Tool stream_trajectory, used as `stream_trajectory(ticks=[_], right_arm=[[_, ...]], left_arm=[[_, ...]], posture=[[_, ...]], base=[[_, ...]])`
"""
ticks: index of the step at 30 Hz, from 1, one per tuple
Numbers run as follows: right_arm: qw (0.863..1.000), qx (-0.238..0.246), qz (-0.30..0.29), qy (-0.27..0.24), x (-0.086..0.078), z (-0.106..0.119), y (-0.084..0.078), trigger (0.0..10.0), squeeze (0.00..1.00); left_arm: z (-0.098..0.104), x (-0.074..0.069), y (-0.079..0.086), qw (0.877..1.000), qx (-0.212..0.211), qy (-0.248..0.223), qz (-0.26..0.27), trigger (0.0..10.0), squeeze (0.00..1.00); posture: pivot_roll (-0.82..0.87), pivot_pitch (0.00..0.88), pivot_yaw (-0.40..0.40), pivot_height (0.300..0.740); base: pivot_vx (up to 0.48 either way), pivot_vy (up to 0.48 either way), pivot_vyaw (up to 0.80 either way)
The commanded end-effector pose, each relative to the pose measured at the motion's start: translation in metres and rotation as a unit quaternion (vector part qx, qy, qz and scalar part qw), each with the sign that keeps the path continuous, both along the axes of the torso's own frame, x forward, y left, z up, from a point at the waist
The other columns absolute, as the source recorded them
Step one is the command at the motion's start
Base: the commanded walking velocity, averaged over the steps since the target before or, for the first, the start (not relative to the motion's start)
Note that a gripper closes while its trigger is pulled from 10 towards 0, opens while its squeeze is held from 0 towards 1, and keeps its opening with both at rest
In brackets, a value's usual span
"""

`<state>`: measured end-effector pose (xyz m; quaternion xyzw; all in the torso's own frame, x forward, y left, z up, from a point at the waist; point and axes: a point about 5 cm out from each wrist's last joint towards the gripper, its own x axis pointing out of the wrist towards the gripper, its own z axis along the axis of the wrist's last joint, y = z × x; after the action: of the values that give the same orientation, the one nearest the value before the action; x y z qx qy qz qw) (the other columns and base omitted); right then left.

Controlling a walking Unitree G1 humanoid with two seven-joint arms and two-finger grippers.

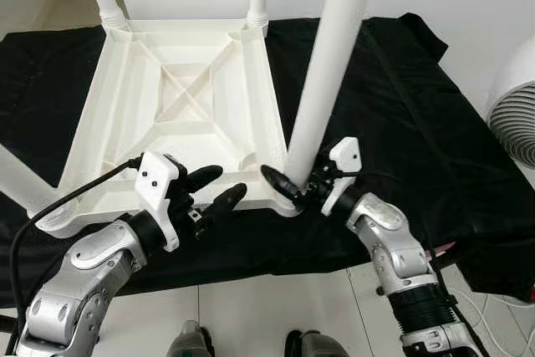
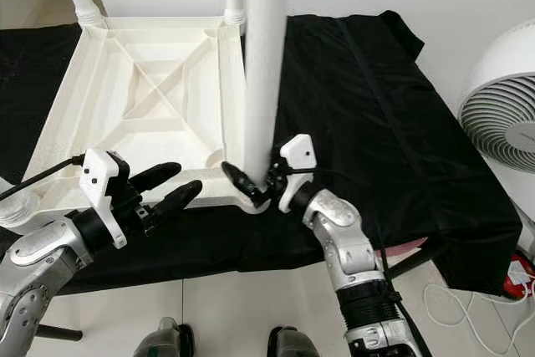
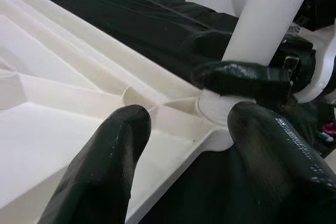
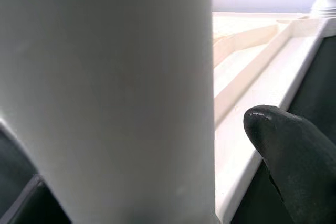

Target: Building children table

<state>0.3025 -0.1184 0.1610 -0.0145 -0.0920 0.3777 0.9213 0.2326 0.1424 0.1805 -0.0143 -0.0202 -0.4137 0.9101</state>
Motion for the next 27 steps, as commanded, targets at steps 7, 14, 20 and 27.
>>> stream_trajectory(ticks=[7, 14, 20, 27], right_arm=[[0.997, -0.001, -0.083, -0.008, 0.014, 0.005, -0.037, 10.0, 0.0], [0.995, 0.001, -0.1, -0.012, 0.015, 0.006, -0.038, 10.0, 0.0], [0.996, 0.021, -0.082, -0.016, 0.008, 0.007, -0.02, 10.0, 0.0], [0.997, 0.03, -0.068, -0.02, 0.007, 0.008, -0.007, 10.0, 0.0]], left_arm=[[0.0, 0.008, -0.003, 1.0, 0.012, -0.011, -0.006, 10.0, 0.0], [0.001, 0.018, -0.009, 0.999, 0.014, -0.033, 0.017, 10.0, 0.0], [0.0, 0.018, -0.02, 0.999, 0.007, -0.047, 0.027, 10.0, 0.0], [-0.003, 0.017, -0.031, 0.998, -0.006, -0.052, 0.025, 10.0, 0.0]], posture=[[-0.02, 0.13, 0.03, 0.74], [-0.03, 0.131, 0.031, 0.74], [-0.03, 0.132, 0.033, 0.74], [-0.04, 0.131, 0.032, 0.74]], base=[[0.0, 0.0, 0.0], [0.0, 0.0, 0.0], [0.0, 0.0, 0.0], [0.0, 0.0, 0.0]])
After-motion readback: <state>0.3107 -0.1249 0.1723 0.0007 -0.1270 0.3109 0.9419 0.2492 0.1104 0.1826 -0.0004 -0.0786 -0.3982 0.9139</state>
